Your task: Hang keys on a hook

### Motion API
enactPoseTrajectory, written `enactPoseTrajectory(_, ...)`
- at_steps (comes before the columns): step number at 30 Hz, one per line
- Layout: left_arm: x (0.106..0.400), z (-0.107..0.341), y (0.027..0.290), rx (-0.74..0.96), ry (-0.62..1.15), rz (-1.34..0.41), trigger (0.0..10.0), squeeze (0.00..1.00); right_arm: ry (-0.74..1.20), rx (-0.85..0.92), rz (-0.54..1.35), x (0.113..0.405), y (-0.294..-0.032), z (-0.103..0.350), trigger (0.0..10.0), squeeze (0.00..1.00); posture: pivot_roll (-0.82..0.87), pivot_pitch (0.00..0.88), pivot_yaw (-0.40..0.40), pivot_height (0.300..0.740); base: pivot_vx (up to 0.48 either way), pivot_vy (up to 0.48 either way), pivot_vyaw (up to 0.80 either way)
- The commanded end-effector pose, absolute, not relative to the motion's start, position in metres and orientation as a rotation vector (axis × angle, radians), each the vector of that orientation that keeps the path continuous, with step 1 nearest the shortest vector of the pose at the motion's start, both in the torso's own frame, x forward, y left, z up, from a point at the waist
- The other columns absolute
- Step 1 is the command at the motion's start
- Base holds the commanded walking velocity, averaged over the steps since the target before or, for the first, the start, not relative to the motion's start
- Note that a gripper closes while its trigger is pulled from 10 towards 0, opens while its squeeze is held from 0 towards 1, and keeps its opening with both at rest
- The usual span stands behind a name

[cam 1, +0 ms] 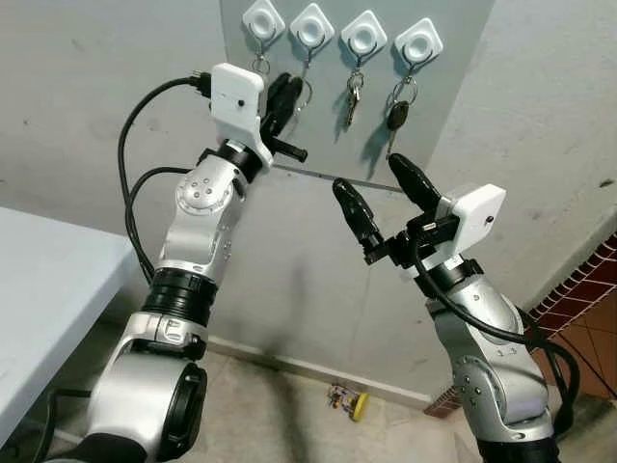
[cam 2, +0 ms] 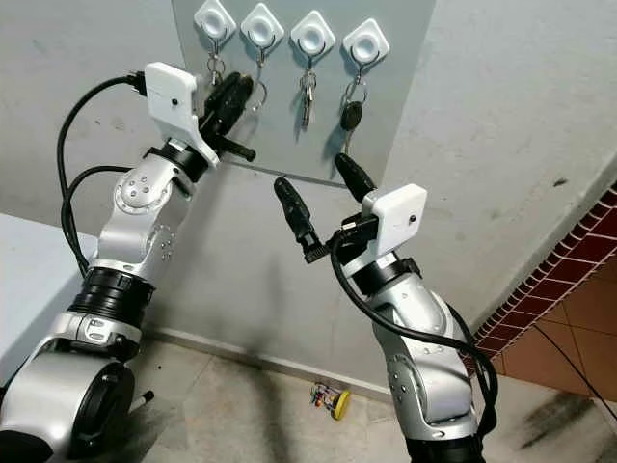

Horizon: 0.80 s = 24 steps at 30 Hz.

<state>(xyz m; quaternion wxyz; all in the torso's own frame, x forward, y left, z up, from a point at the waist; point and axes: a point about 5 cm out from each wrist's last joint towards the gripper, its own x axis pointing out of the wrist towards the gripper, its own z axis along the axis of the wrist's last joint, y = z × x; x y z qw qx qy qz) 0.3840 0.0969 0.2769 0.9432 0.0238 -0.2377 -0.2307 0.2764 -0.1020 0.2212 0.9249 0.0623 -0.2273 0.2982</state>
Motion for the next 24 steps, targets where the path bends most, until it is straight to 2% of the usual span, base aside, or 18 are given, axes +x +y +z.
enactPoseTrajectory(1,0.385,0.290,0.095,0.060,-0.521,-0.482,10.0,0.00,-0.483,0.137,0.630,0.273,-0.100,0.225,10.0,0.00,-0.01,0.092,-0.002,0.740,0.000,0.000,0.00)
enactPoseTrajectory(18,0.382,0.297,0.082,0.077,-0.573,-0.587,10.0,0.00,-0.486,0.142,0.631,0.271,-0.099,0.225,10.0,0.00,-0.01,0.093,0.001,0.740,0.000,0.000,0.00)
enactPoseTrajectory(24,0.385,0.303,0.087,0.072,-0.599,-0.526,10.0,0.00,-0.485,0.145,0.629,0.272,-0.099,0.225,10.0,0.00,-0.01,0.095,0.002,0.740,0.000,0.000,0.00)
